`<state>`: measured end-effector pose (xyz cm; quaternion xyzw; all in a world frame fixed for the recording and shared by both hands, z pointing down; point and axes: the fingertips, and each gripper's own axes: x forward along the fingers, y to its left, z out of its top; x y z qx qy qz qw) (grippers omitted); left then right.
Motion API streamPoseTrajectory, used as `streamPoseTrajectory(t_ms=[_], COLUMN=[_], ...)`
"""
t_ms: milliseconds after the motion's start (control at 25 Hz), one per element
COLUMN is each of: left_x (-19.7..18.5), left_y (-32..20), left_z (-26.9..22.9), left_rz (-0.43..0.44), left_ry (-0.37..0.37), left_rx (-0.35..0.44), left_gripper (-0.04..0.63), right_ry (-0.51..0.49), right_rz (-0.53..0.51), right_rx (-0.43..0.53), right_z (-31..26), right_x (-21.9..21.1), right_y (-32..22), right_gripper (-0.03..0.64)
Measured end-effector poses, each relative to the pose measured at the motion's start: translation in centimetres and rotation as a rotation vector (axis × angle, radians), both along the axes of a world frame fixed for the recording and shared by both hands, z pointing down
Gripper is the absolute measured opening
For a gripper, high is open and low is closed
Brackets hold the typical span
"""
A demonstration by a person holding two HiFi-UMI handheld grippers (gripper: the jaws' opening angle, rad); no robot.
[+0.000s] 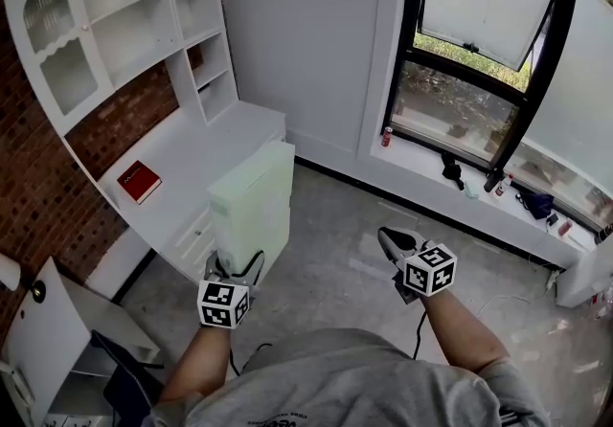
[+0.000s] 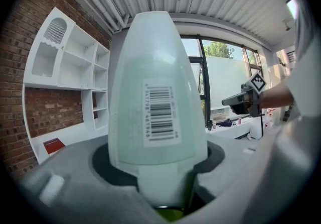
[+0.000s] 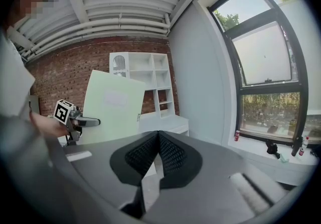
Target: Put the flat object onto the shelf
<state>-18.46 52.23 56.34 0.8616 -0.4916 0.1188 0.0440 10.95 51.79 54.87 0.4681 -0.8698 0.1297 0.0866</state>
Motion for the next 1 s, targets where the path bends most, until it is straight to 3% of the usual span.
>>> streamPoseTrajectory(t_ms=[240,440,640,1000], left_x=[2.5,2.0,-0.2,-5.3], left_y=[-1.0,-5.5,-13.4,-32.1], left_z=[0.0,0.7,1.5,0.2], left_rz=[0.024,0.036,0.065,0.161], left_ry=[-0.017,-0.007,0.016,0.004], left_rx=[-0.001,-0.007,0.002,0.012], left_gripper=[0.281,0.281,0.281,0.281], right_ry=[-0.031,-0.046,-0.042,-0.061], right_rz=[0.012,0.024,0.037,0.083], right_rx=[-0.022,-0.036,-0.032,0.021], right_z=[1.2,2.1,3.0,0.6], right_x=[2.3,1.7,-0.6,-6.7], right_y=[-0.8,-4.9,-11.9,-29.2], right_gripper=[0.009,0.009,0.009,0.009])
